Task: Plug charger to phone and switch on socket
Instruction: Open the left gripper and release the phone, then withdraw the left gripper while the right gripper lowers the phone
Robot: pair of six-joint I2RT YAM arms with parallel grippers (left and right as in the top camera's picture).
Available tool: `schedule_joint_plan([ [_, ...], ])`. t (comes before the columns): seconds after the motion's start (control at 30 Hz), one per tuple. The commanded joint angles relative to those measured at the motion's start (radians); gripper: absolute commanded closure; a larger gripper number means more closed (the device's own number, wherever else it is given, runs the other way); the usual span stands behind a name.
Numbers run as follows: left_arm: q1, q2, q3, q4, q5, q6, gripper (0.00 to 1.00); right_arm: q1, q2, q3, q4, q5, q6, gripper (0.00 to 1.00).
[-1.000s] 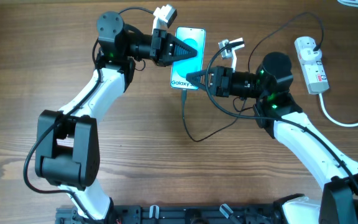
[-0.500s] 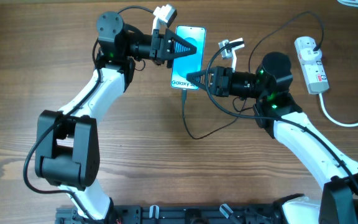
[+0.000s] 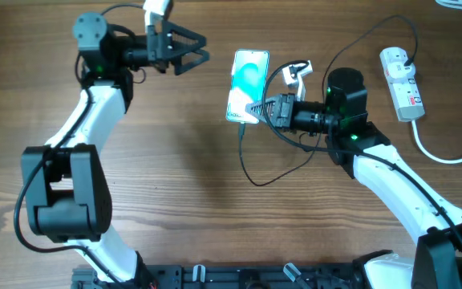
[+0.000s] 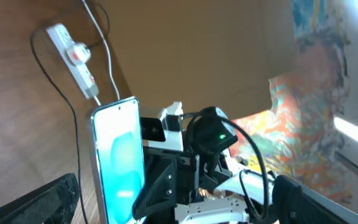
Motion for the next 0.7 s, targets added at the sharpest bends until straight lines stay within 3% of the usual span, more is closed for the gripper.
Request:
schedule_joint_plan([
  [0.0, 0.041, -0.023, 0.008, 0.003, 0.009, 0.027, 0.00, 0.003, 0.017, 0.014, -0.034, 0.032, -0.111, 0.96],
  [0.23, 0.095, -0.019, 0.008, -0.038, 0.009, 0.058, 0.00, 0.032, 0.099, 0.013, -0.142, 0.156, -0.209, 0.96],
  [0.33, 0.105, -0.016, 0.008, -0.200, -0.006, 0.122, 0.00, 0.064, 0.154, 0.013, -0.142, 0.228, -0.214, 0.96],
  [0.53, 0.106, -0.014, 0.008, -0.749, -0.206, 0.409, 0.00, 0.114, 0.274, 0.013, -0.108, 0.264, -0.253, 0.95],
  [0.67, 0.106, -0.014, 0.008, -0.830, -0.215, 0.492, 0.00, 0.118, 0.314, 0.013, -0.109, 0.286, -0.288, 0.96],
])
